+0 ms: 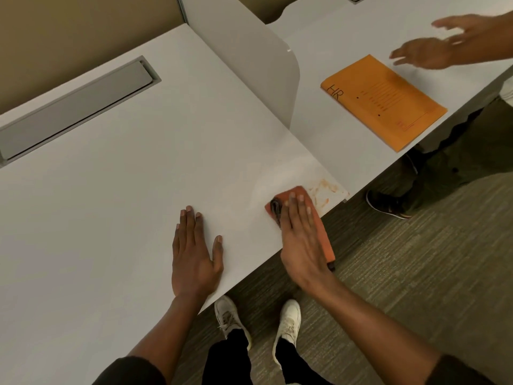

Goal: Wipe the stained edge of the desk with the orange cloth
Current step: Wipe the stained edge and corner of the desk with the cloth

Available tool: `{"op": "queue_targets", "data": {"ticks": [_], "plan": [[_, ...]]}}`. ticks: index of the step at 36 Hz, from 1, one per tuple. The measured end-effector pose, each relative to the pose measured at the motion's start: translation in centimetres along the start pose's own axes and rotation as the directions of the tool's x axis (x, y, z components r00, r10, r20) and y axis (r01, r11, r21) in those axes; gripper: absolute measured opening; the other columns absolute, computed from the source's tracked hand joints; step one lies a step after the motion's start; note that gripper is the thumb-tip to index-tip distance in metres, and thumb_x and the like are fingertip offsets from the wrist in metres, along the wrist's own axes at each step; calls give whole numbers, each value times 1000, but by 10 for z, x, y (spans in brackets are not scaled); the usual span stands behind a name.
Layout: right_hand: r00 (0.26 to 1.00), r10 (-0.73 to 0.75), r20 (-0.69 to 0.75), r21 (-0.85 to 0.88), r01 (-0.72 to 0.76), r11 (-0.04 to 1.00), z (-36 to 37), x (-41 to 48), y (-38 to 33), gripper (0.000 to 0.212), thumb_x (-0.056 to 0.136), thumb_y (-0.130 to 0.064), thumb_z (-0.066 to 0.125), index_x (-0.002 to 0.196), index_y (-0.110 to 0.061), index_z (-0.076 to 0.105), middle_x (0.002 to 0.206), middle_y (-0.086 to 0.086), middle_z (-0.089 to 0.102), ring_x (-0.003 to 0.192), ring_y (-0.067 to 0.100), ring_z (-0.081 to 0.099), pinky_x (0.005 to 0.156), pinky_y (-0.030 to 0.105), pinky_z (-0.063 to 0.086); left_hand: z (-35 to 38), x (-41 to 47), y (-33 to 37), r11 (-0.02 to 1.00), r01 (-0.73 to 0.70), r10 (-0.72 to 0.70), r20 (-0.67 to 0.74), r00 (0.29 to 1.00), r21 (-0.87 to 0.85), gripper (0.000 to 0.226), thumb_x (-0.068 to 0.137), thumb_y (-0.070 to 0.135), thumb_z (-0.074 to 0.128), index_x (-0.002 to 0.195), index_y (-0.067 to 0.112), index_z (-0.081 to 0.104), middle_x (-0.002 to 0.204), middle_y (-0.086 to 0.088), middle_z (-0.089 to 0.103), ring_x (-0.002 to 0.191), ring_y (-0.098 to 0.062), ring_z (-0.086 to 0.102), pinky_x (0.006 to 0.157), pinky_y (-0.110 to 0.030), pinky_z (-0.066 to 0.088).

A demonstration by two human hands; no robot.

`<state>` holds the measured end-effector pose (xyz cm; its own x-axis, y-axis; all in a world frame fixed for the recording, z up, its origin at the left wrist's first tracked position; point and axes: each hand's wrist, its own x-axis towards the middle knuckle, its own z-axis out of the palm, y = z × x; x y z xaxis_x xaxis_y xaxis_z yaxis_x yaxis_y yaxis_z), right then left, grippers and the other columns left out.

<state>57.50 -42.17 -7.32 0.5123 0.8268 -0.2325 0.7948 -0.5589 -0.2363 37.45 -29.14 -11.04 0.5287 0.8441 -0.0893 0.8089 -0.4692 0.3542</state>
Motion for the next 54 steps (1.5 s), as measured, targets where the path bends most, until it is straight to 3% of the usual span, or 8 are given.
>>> {"op": "queue_targets", "data": {"ticks": [7, 16, 19, 25, 32, 37, 45, 54], "plan": [[986, 158, -49, -21, -159, 987, -17, 71, -7, 76, 104, -8, 44, 162, 8, -2, 170, 33, -7, 161, 44, -5, 132, 52, 6, 1, -1, -1, 1000, 0, 0, 4, 1000, 1, 78, 112, 54, 31, 176, 15, 13, 186, 2, -3, 170, -10, -12, 139, -40, 4], [999, 40, 30, 55, -41, 998, 8, -12, -26, 77, 97, -5, 39, 163, 4, 1, 169, 31, -13, 159, 44, -13, 132, 55, 6, 5, -1, -4, 1000, 0, 0, -6, 1000, -2, 78, 111, 56, 31, 176, 17, 13, 186, 4, -4, 170, -9, -12, 139, -43, 8], [994, 111, -6, 6, -111, 994, -7, 26, -6, 74, 96, -3, 32, 163, 6, 2, 170, 33, -8, 160, 45, -8, 133, 53, 6, 4, -1, -3, 1000, -2, 2, 1, 1000, 9, 78, 112, 55, 31, 176, 15, 14, 186, 3, -4, 170, -9, -12, 139, -40, 5], [984, 177, 5, -54, -176, 983, -29, 97, 5, 81, 101, -11, 51, 162, 9, 1, 170, 34, -3, 160, 47, -4, 132, 54, 6, 0, -1, 0, 1000, -3, 3, 7, 1000, 4, 78, 111, 54, 31, 176, 13, 15, 185, 2, -3, 170, -9, -12, 138, -35, 0], [1000, 8, 11, 64, -9, 998, 6, 8, -17, 79, 87, -5, 19, 163, 5, 0, 170, 30, -13, 160, 43, -13, 132, 55, 6, 2, -1, -3, 1000, -4, 4, -4, 1000, -2, 78, 111, 54, 31, 176, 14, 14, 185, 3, -4, 170, -9, -13, 138, -37, 2], [997, 65, -43, 46, -63, 997, 2, 27, -1, 78, 94, 5, 40, 164, 3, 5, 171, 29, -5, 161, 41, -8, 133, 52, 6, 3, 0, -3, 1000, -9, 9, -7, 1000, -4, 77, 112, 53, 32, 176, 14, 15, 186, 2, -2, 171, -10, -11, 139, -37, 2], [982, 185, -44, -30, -187, 982, -33, 118, 10, 79, 100, -8, 49, 163, 7, 4, 171, 33, -2, 160, 47, -5, 131, 56, 4, 2, -1, -3, 1000, -3, 3, 9, 1000, -3, 78, 112, 55, 30, 176, 14, 13, 186, 3, -5, 170, -10, -12, 139, -37, 2], [1000, -17, -17, 84, 18, 996, 15, 5, -34, 78, 90, -6, 23, 163, 3, -3, 170, 29, -16, 159, 42, -17, 132, 55, 4, 3, 0, -3, 1000, 3, -3, 16, 1000, -3, 78, 111, 55, 31, 176, 16, 10, 185, 5, -8, 170, -9, -14, 139, -38, 2]]}}
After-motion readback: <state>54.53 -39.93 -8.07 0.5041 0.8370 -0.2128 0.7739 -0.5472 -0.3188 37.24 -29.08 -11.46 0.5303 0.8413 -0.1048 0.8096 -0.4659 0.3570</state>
